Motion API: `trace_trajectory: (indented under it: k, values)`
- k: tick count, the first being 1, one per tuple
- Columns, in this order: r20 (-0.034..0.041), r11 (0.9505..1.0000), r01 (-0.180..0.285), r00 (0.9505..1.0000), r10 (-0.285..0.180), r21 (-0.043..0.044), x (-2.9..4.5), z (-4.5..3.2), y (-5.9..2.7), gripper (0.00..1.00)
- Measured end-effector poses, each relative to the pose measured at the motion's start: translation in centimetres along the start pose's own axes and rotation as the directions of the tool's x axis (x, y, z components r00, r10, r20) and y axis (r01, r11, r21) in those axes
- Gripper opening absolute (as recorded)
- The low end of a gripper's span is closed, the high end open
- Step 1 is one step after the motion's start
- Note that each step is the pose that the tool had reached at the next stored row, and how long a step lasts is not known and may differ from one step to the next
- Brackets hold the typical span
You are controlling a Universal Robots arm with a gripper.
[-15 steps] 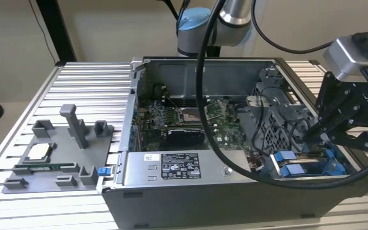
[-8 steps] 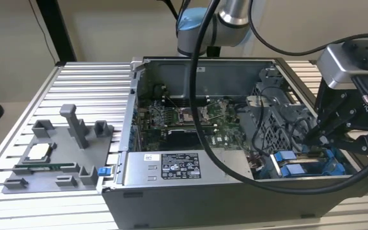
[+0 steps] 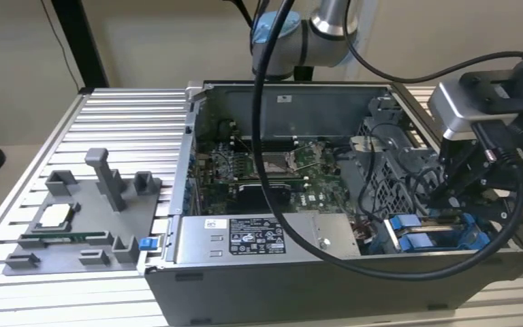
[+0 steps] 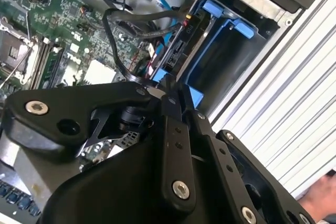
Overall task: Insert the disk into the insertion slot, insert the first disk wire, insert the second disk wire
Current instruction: 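Insert the second disk wire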
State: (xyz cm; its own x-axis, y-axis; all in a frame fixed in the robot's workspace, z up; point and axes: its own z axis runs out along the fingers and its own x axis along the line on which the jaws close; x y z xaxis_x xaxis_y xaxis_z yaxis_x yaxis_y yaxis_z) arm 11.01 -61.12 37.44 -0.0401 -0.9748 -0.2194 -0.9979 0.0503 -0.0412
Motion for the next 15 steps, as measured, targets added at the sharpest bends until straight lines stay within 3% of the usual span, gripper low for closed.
trace_trajectory:
  k: [4,9,11,15]
  values:
    - [0.0002,0.999,0.011,0.9999,-0.011,0.044,-0.15,0.25,0.35,0.0]
    - [-0.014,0.9955,0.024,0.9997,-0.022,0.0917,-0.38,0.55,0.43,0.0]
    - [-0.0252,0.9942,0.028,0.9994,-0.026,0.1039,-0.39,0.62,0.45,0.0]
    - [-0.0256,0.9933,0.03,0.9993,-0.027,0.1119,-0.39,0.64,0.45,0.0]
